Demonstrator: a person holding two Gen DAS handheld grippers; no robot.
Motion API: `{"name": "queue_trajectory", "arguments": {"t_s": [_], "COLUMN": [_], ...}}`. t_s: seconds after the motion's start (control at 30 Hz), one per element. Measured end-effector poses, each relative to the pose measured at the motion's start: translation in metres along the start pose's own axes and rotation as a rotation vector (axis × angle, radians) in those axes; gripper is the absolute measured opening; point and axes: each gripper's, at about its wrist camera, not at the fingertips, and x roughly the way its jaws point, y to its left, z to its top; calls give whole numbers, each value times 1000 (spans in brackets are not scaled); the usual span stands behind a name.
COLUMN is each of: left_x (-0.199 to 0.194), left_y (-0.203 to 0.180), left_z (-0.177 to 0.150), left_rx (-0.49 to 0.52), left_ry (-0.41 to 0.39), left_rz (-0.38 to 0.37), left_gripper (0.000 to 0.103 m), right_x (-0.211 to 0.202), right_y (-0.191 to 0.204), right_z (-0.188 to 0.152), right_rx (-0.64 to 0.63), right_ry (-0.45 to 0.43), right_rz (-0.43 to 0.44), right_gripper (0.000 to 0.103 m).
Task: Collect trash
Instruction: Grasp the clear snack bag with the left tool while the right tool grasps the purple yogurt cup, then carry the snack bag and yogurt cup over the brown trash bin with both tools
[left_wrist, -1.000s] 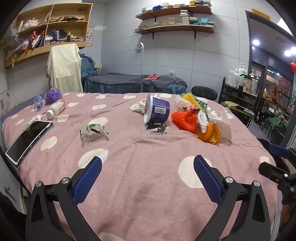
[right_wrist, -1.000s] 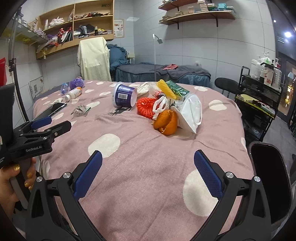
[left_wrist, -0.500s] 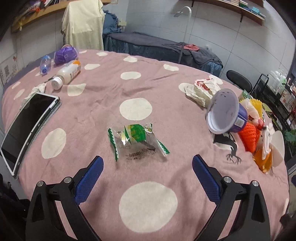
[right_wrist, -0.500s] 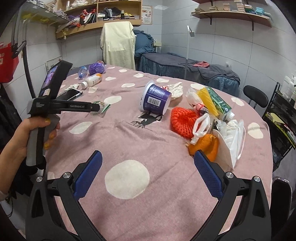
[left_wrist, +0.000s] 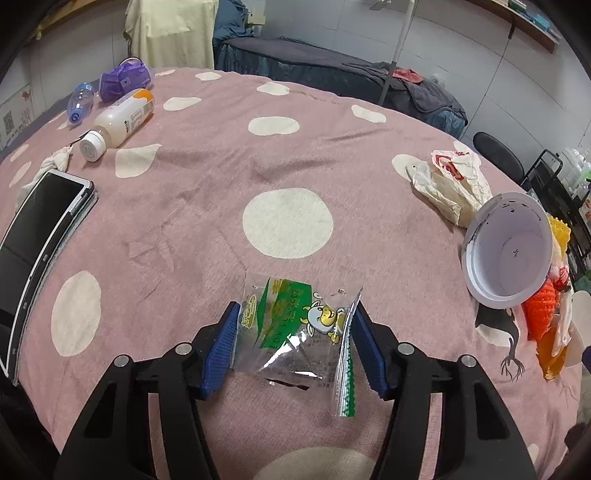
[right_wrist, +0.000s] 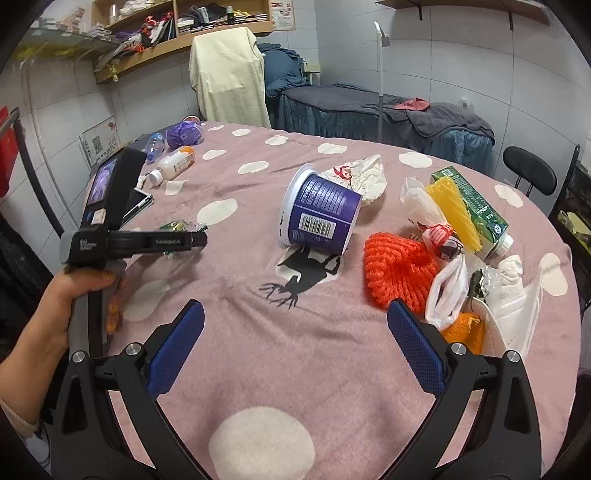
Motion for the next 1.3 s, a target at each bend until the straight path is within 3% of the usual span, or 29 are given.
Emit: {"name": "queue_trajectory", "arguments": {"t_s": [0.03, 0.1, 0.2, 0.4, 0.63, 0.73, 1.07, 1.3], "left_x": [0, 1, 0, -3, -12, -15, -25, -45], "left_y": [1, 3, 4, 4, 2, 0, -2, -10], "left_z": [0, 0, -1, -2, -6, -10, -21, -29], "left_rx": [1, -5, -7, -12, -6, 1, -22, -6], "left_ry": [0, -2, -11, -37, -70, -82, -108, -152], "left_rz": [2, 1, -11, -24, -29, -32, -49, -55], "left_gripper": [38, 27, 25, 22, 22, 22, 22, 22], "right_x": [5, 15, 32, 71, 108, 114, 104, 70], "right_y": [-1, -3, -3, 1, -5, -10, -9, 1], "right_z": [6, 19, 39, 66, 73, 70, 63, 61], "right_rx": [9, 34, 47, 74, 100, 126, 116, 84], "right_ry": [-3, -5, -1, 29, 93, 104, 56, -13], "right_rz": [0, -9, -14, -112, -173, -168, -143, -92], "right_gripper": [98, 98, 98, 98, 66, 63, 62, 62]}}
